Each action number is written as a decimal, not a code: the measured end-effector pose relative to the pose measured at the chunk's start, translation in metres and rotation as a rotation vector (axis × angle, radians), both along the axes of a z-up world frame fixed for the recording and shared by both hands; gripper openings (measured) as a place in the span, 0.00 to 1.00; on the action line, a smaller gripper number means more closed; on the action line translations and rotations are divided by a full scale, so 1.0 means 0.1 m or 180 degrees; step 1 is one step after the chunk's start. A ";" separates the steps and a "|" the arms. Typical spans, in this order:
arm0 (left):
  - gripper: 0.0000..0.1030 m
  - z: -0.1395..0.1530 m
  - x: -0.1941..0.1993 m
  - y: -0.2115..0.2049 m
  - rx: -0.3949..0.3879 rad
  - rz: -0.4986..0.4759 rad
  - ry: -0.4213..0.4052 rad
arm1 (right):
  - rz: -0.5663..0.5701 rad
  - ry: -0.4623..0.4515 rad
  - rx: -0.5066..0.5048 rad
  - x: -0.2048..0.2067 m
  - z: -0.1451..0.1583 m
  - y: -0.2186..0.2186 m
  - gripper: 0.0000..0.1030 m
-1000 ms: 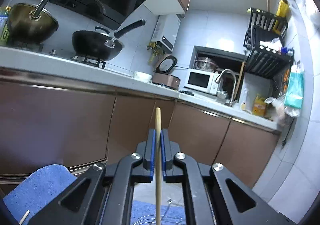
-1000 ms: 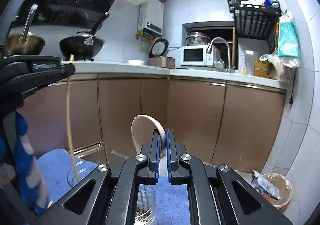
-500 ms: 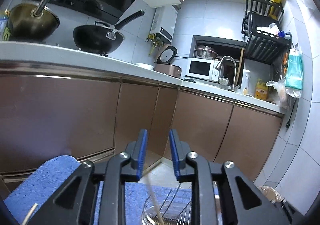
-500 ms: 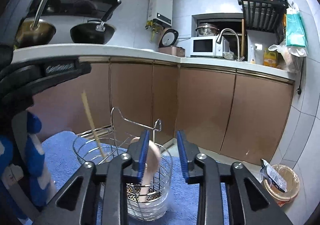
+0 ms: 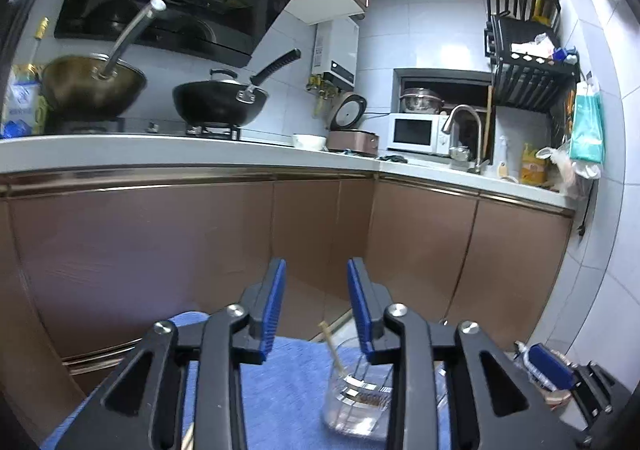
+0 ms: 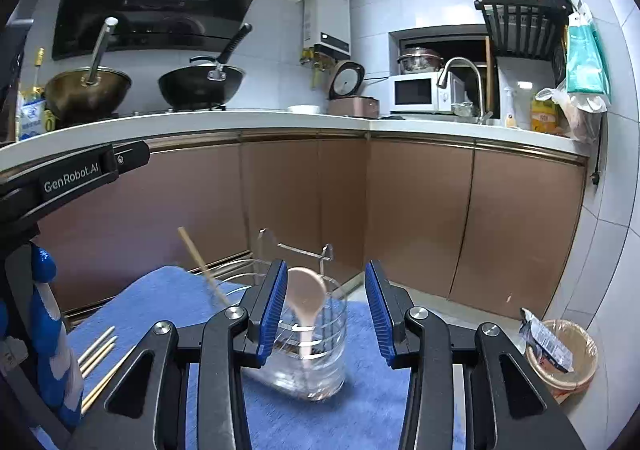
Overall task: Organize utensils
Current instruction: 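Open both tools to release chopstick and pink spoon in the holder, then withdraw both tools from the holder back over the towel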
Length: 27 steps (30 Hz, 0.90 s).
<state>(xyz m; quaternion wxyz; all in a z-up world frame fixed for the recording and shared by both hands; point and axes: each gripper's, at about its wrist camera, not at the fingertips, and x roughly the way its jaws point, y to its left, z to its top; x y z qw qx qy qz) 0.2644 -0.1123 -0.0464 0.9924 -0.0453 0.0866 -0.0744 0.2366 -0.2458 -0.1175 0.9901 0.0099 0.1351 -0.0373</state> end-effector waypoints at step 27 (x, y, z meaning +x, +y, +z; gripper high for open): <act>0.36 0.04 -0.83 0.79 0.0267 0.0506 0.0240 | 0.0684 0.0498 0.0177 -0.76 -0.07 0.47 0.39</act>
